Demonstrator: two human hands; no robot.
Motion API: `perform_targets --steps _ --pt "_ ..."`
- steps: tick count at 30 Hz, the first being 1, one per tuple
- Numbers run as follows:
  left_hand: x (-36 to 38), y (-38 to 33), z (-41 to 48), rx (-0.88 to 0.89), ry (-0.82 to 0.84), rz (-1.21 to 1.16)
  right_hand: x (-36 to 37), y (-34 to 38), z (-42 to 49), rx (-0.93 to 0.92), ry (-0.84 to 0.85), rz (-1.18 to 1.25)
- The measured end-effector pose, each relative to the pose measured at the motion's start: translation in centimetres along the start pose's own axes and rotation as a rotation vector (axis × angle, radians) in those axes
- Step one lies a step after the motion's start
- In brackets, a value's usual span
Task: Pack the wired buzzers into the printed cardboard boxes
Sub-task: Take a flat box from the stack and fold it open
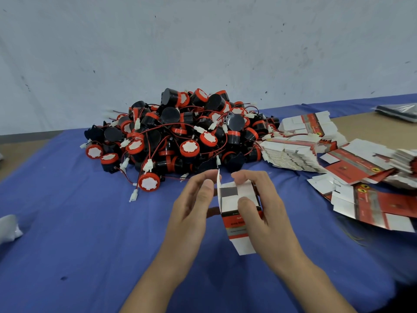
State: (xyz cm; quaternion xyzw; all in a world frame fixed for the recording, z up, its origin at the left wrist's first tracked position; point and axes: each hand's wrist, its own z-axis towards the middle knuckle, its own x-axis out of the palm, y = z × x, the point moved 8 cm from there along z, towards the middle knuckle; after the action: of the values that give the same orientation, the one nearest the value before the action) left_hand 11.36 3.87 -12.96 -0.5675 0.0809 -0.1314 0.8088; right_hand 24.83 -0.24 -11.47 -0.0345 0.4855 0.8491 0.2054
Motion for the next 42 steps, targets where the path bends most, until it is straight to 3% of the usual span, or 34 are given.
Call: perform_targets --steps 6,9,28,36,42 --pt "1.7 2.1 -0.1 -0.316 0.169 -0.334 -0.1 0.6 -0.1 -0.101 -0.005 -0.167" --pt "2.1 2.0 -0.3 -0.384 0.16 -0.418 -0.3 1.0 -0.1 -0.142 -0.012 -0.18" --pt "2.0 2.8 -0.3 -0.357 0.199 -0.423 0.4 2.4 -0.8 -0.361 -0.025 -0.334" --pt "1.7 3.4 -0.2 -0.327 0.158 -0.237 1.5 2.6 -1.3 -0.434 0.031 -0.416" --pt "2.1 2.7 -0.4 -0.342 0.247 -0.248 1.3 2.7 -1.4 -0.45 0.008 -0.419"
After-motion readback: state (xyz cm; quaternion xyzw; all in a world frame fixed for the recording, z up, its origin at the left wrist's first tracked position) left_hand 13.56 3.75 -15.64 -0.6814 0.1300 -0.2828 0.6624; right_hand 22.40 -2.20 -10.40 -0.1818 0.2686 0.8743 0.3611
